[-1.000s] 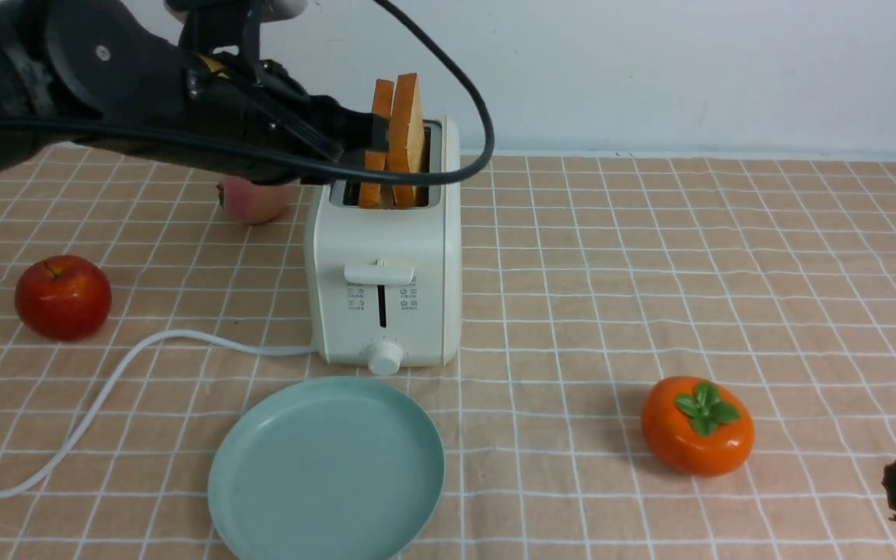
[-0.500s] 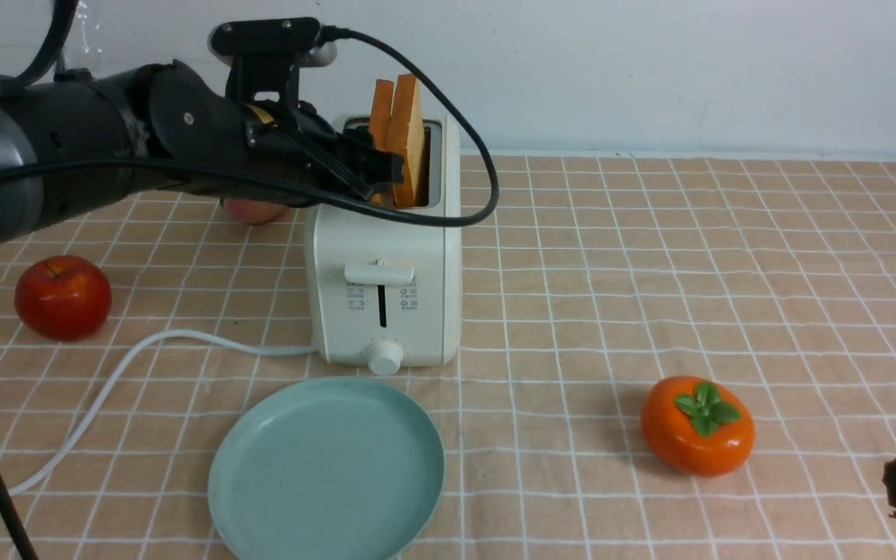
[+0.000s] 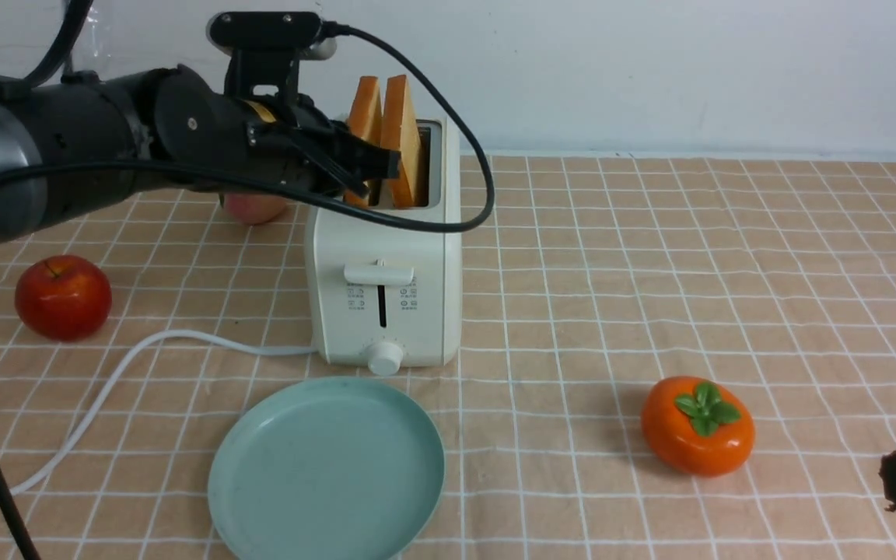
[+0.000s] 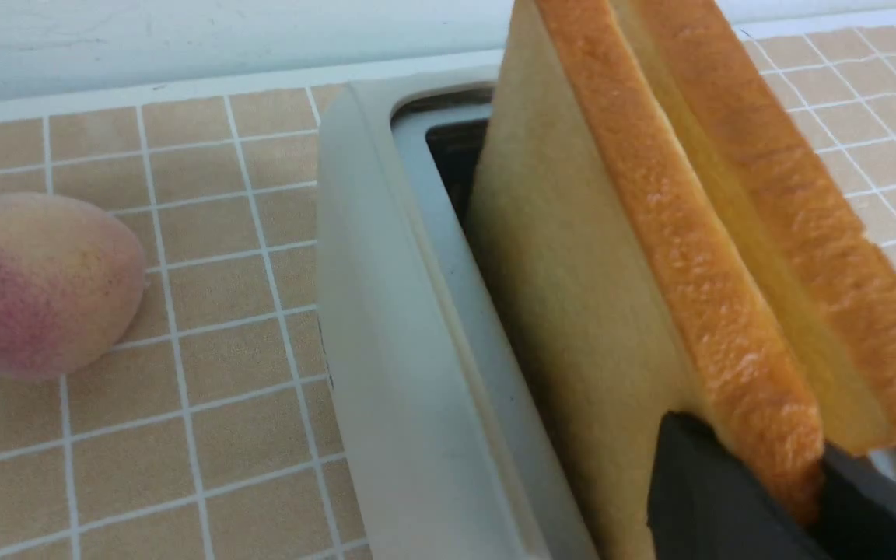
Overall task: Take toasted bread from bread machine on light coffee tablecloth place on plate.
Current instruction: 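Reach for a toast slice standing in the toaster with the left gripper, then place the slice of bread on the plate with the left gripper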
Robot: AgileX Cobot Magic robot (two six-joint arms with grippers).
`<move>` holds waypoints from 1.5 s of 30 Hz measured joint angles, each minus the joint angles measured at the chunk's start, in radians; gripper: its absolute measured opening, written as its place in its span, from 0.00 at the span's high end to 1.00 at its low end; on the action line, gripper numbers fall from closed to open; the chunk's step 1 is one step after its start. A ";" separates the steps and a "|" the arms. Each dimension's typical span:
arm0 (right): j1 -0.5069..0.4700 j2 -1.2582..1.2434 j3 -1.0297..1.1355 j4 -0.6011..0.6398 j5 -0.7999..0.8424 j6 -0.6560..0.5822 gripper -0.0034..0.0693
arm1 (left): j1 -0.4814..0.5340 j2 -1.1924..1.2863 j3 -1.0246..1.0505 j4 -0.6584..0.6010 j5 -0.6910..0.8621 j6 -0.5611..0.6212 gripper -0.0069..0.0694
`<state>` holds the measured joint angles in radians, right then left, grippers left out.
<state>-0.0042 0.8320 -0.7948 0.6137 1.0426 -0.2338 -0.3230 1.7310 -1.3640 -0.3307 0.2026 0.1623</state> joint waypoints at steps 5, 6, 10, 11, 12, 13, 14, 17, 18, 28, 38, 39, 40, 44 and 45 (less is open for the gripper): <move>0.000 0.000 0.000 0.000 -0.001 -0.001 0.95 | 0.000 -0.164 0.000 0.080 0.062 -0.029 0.86; 0.000 0.000 0.000 0.000 -0.001 -0.001 0.95 | 0.000 -0.200 0.000 0.085 0.081 -0.047 0.86; 0.000 0.000 0.000 0.000 -0.007 -0.003 0.94 | 0.000 -0.364 -0.001 0.094 0.187 -0.156 0.86; 0.000 0.000 0.000 0.000 -0.011 -0.005 0.94 | 0.000 -0.414 -0.001 0.099 0.235 -0.202 0.86; 0.000 0.000 0.000 0.000 -0.012 -0.005 0.94 | 0.000 -0.451 -0.001 0.103 0.284 -0.244 0.86; 0.000 0.000 0.000 0.001 -0.015 -0.005 0.94 | 0.000 -0.478 -0.001 0.106 0.328 -0.281 0.86; 0.000 0.000 0.000 0.001 -0.016 -0.005 0.94 | 0.000 -0.503 0.005 0.108 0.373 -0.326 0.86; 0.000 0.000 0.000 0.008 -0.017 -0.006 0.93 | 0.000 -0.572 0.061 0.109 0.478 -0.408 0.86; 0.000 0.000 0.000 0.011 -0.017 -0.008 0.93 | 0.000 -0.601 0.129 0.106 0.503 -0.434 0.86; 0.000 0.000 0.000 0.030 -0.024 -0.009 0.92 | 0.000 -0.650 0.693 -0.188 0.201 -0.367 0.86; 0.000 0.000 0.000 0.030 -0.057 -0.011 0.92 | 0.000 -0.498 0.737 -0.714 0.065 0.142 0.86; 0.000 0.000 0.000 0.030 -0.057 -0.011 0.92 | 0.000 -0.485 0.737 -0.773 0.065 0.192 0.86; 0.000 0.000 0.000 0.030 -0.057 -0.011 0.92 | 0.000 -0.470 0.737 -0.848 0.066 0.266 0.86; 0.000 0.000 0.000 0.030 -0.057 -0.011 0.91 | 0.000 -0.413 0.737 -1.001 0.078 0.458 0.86; 0.000 0.000 0.000 0.030 -0.057 -0.011 0.91 | 0.000 -0.392 0.737 -1.041 0.079 0.515 0.86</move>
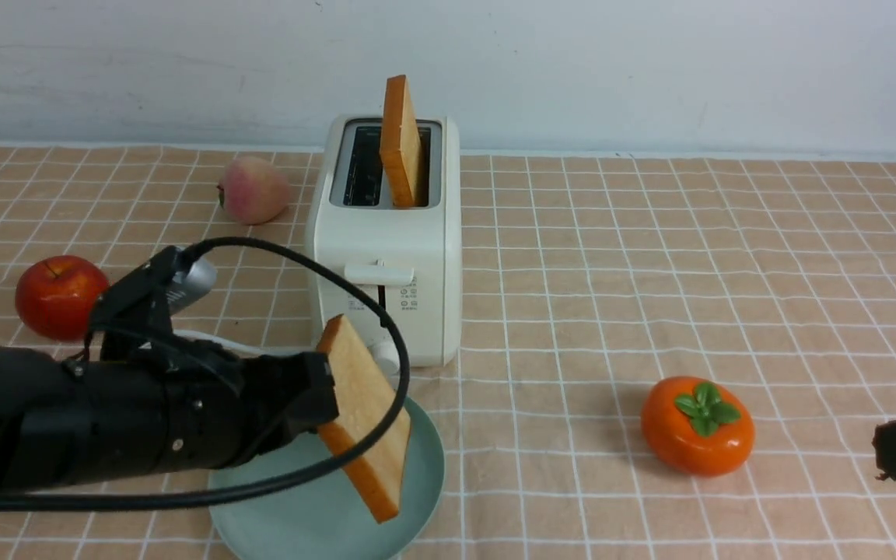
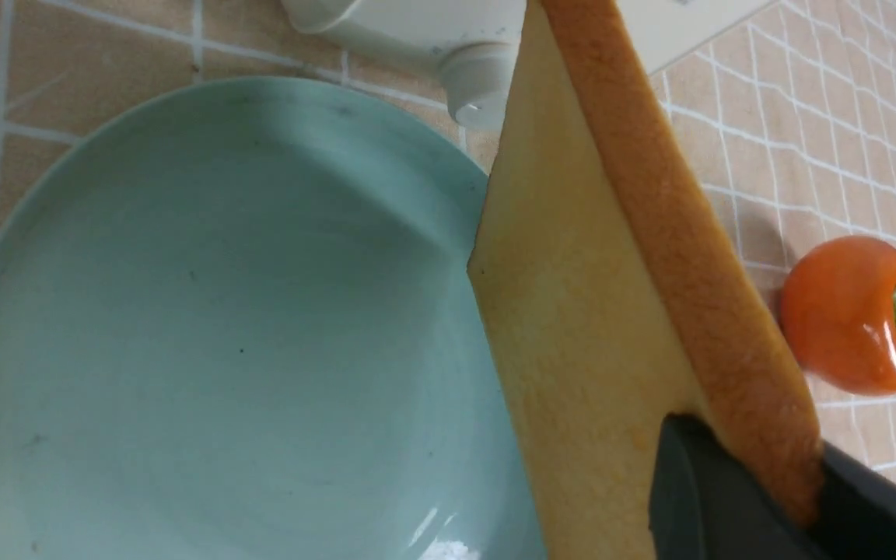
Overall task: Take toasted bread from bread machine on light coffee tablecloth place on plate.
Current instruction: 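Place the slice of bread on the plate with the left gripper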
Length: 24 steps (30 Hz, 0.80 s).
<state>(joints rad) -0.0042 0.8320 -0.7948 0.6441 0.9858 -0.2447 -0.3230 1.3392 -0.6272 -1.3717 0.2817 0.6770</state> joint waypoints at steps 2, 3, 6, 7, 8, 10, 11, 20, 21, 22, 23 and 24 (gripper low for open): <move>0.000 0.000 0.000 0.000 0.000 0.000 0.91 | 0.000 0.013 0.000 -0.022 0.000 0.034 0.86; 0.000 0.000 0.000 0.000 0.000 0.000 0.91 | 0.000 0.025 0.000 -0.057 -0.004 0.091 0.85; 0.000 0.000 0.000 0.000 0.002 0.000 0.91 | 0.000 0.034 0.000 -0.085 -0.028 0.158 0.75; 0.000 0.000 0.000 0.001 0.003 0.000 0.91 | 0.000 0.034 0.000 -0.084 -0.034 0.164 0.71; 0.000 0.000 0.000 0.001 0.004 0.000 0.91 | 0.000 0.034 0.000 -0.079 -0.034 0.166 0.66; 0.000 0.000 0.000 0.002 0.004 0.000 0.90 | 0.000 0.034 0.000 -0.059 -0.035 0.166 0.60; 0.000 0.000 0.000 0.002 0.004 0.000 0.90 | 0.000 0.033 0.000 -0.025 -0.035 0.150 0.51; 0.000 0.000 0.000 0.003 0.004 0.000 0.88 | 0.000 0.022 0.007 0.392 -0.010 -0.187 0.38; 0.000 0.000 0.000 0.003 0.007 0.000 0.88 | 0.004 0.022 0.007 0.469 -0.003 -0.226 0.39; 0.000 0.000 0.000 0.003 0.012 0.000 0.88 | 0.015 0.022 0.007 0.539 0.006 -0.270 0.40; 0.000 0.000 0.000 0.003 0.018 0.000 0.88 | 0.029 0.021 0.007 0.575 0.014 -0.302 0.40; 0.000 0.000 0.000 0.003 0.028 0.000 0.88 | 0.055 0.021 0.001 0.645 0.044 -0.386 0.42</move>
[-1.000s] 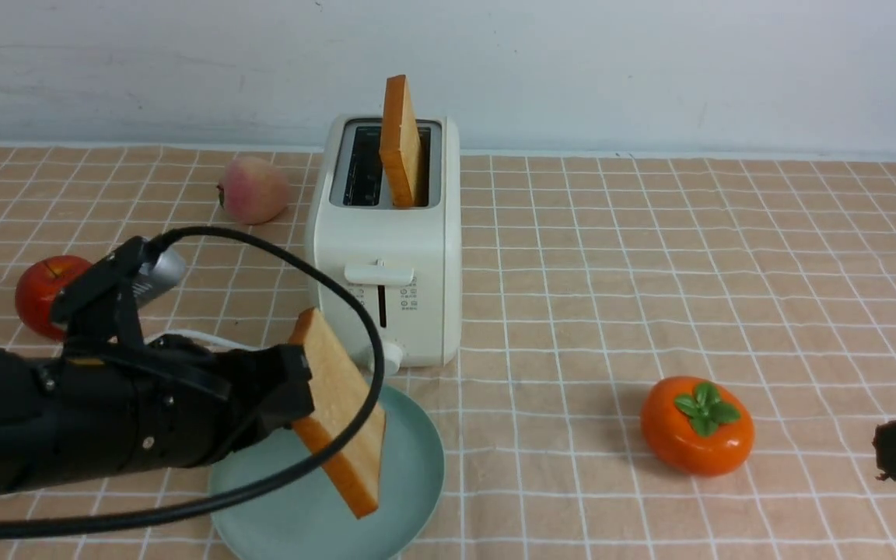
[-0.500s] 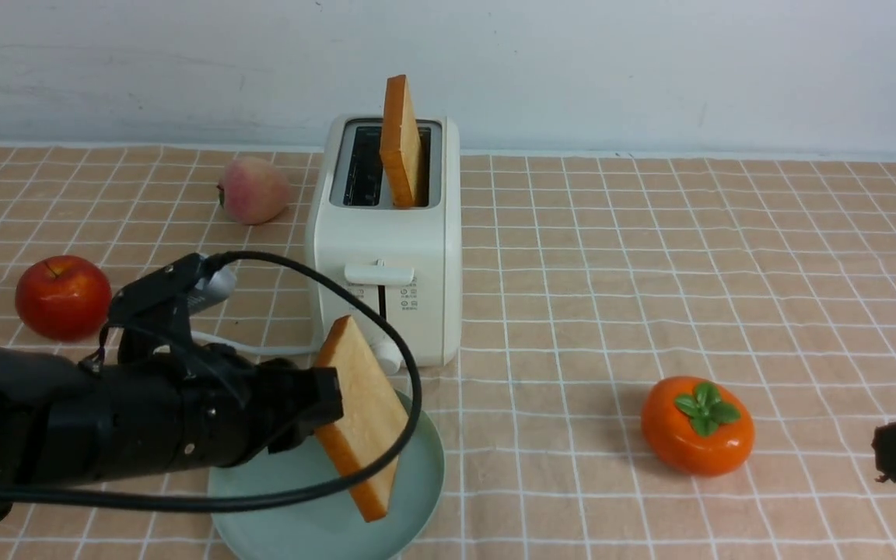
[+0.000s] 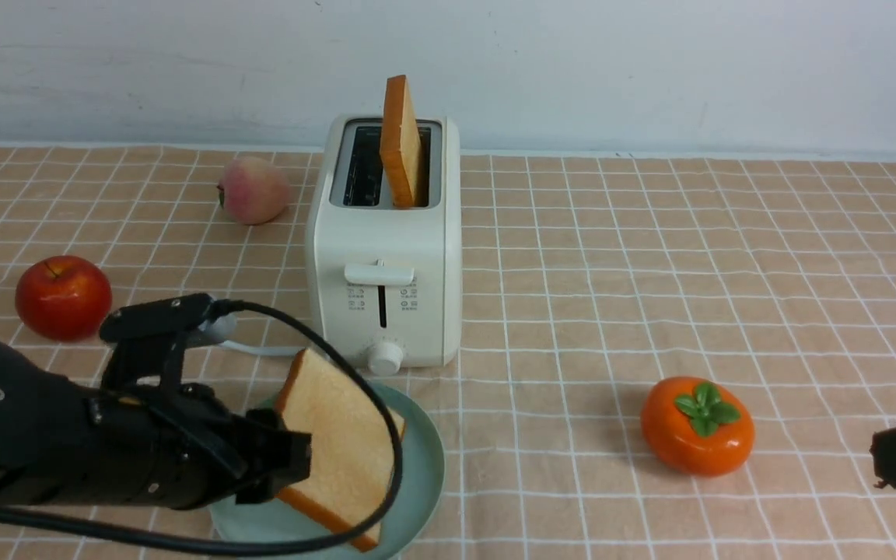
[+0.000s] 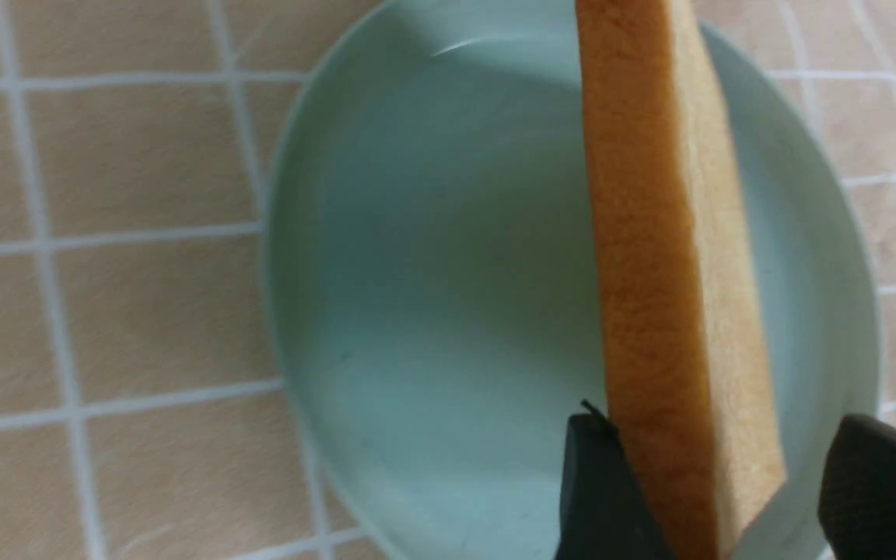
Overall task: Take toasted bread from bread machine on light coffee tablecloth place on plate.
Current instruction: 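Place the slice of bread on the plate with the left gripper, then grasp the toast slice in the toaster and pull it up out of the slot with the right gripper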
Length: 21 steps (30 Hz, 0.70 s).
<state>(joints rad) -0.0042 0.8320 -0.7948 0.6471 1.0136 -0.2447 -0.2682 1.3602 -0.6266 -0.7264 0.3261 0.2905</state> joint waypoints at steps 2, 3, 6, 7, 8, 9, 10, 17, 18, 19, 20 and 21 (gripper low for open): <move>0.000 0.000 0.000 0.000 0.006 0.000 0.88 | 0.037 0.000 -0.014 0.062 0.042 -0.099 0.44; 0.000 0.000 0.000 0.000 0.007 0.000 0.88 | 0.059 0.000 -0.024 0.098 0.079 -0.152 0.45; 0.000 0.003 0.000 0.000 0.004 -0.004 0.88 | 0.105 -0.001 -0.064 0.222 0.227 -0.232 0.52; 0.000 0.009 0.000 0.000 0.003 -0.011 0.87 | 0.117 -0.008 -0.087 0.286 0.287 -0.267 0.58; 0.000 0.018 -0.002 0.000 0.006 -0.020 0.87 | 0.120 -0.015 -0.100 0.320 0.330 -0.301 0.63; 0.000 0.034 -0.011 0.000 0.017 -0.028 0.87 | 0.122 -0.028 -0.115 0.362 0.365 -0.336 0.70; 0.000 0.034 -0.011 0.000 0.017 -0.028 0.87 | 0.123 -0.032 -0.118 0.369 0.365 -0.336 0.72; 0.011 0.249 -0.215 0.065 0.067 -0.042 0.86 | 0.125 -0.281 -0.145 0.516 0.447 -0.425 0.93; 0.024 0.277 -0.245 0.073 0.051 -0.044 0.86 | 0.125 -0.320 -0.145 0.524 0.449 -0.426 0.93; 0.061 0.345 -0.304 0.077 0.017 -0.047 0.86 | 0.125 -0.395 -0.145 0.538 0.453 -0.428 0.93; 0.095 0.378 -0.342 0.076 -0.003 -0.047 0.86 | 0.125 -0.437 -0.145 0.543 0.456 -0.428 0.93; 0.137 0.429 -0.390 0.072 -0.022 -0.048 0.85 | 0.125 -0.475 -0.145 0.545 0.462 -0.428 0.93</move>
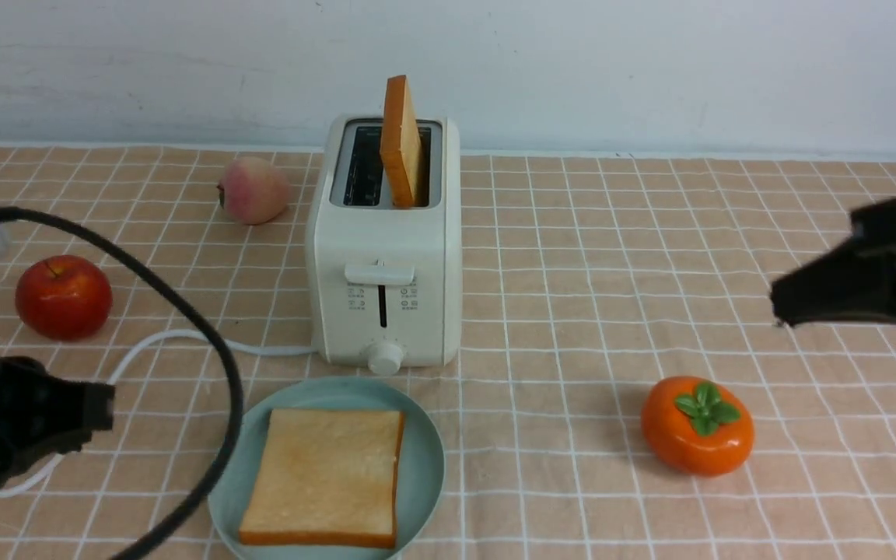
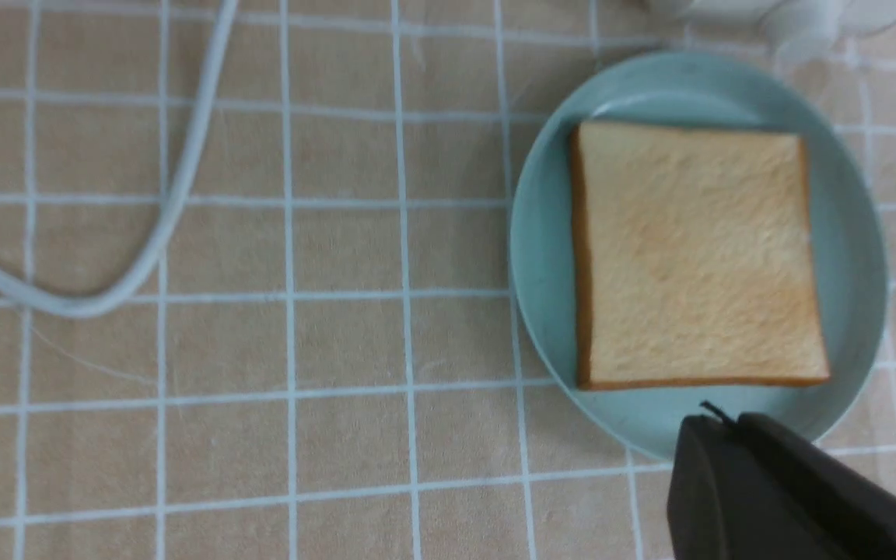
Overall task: Take toasted bread from bread machine on light coffee tablecloth place on plate.
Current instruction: 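Grasp the toast slice in the toaster and pull it up out of the slot with the right gripper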
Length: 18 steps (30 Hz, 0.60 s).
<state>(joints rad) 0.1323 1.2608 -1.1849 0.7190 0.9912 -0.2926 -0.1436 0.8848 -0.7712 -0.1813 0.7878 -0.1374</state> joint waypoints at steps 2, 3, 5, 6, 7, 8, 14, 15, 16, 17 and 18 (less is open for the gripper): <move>0.078 0.064 -0.061 -0.017 -0.033 -0.001 0.84 | 0.000 -0.060 0.000 0.003 0.011 0.000 0.93; 0.130 0.113 -0.110 -0.037 -0.053 -0.001 0.83 | 0.000 -0.085 0.000 0.003 0.019 0.000 0.93; 0.221 0.214 -0.219 -0.091 -0.088 0.017 0.80 | 0.000 -0.146 0.000 0.004 0.038 0.000 0.93; 0.251 0.266 -0.279 -0.116 -0.100 0.031 0.78 | 0.000 -0.168 0.000 0.005 0.046 -0.001 0.93; 0.284 0.307 -0.330 -0.141 -0.107 0.049 0.76 | 0.000 -0.189 0.000 0.006 0.057 -0.001 0.93; 0.309 0.358 -0.395 -0.175 -0.118 0.078 0.72 | 0.000 -0.220 0.000 0.006 0.078 -0.003 0.93; 0.372 0.655 -0.780 -0.344 -0.192 0.180 0.45 | 0.000 -0.358 0.000 0.006 0.186 -0.025 0.93; 0.372 0.705 -0.840 -0.353 -0.207 0.183 0.40 | 0.000 -0.385 0.000 0.006 0.200 -0.027 0.93; 0.372 0.744 -0.883 -0.357 -0.220 0.187 0.36 | 0.000 -0.414 0.000 0.003 0.211 -0.027 0.93; 0.372 0.799 -0.943 -0.361 -0.233 0.194 0.32 | 0.000 -0.443 0.000 -0.004 0.222 -0.030 0.93; 0.372 0.833 -0.979 -0.361 -0.243 0.201 0.29 | 0.000 -0.474 0.000 -0.009 0.232 -0.030 0.93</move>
<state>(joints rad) 0.5041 2.0936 -2.1637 0.3578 0.7478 -0.0915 -0.1436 0.4109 -0.7712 -0.1902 1.0199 -0.1677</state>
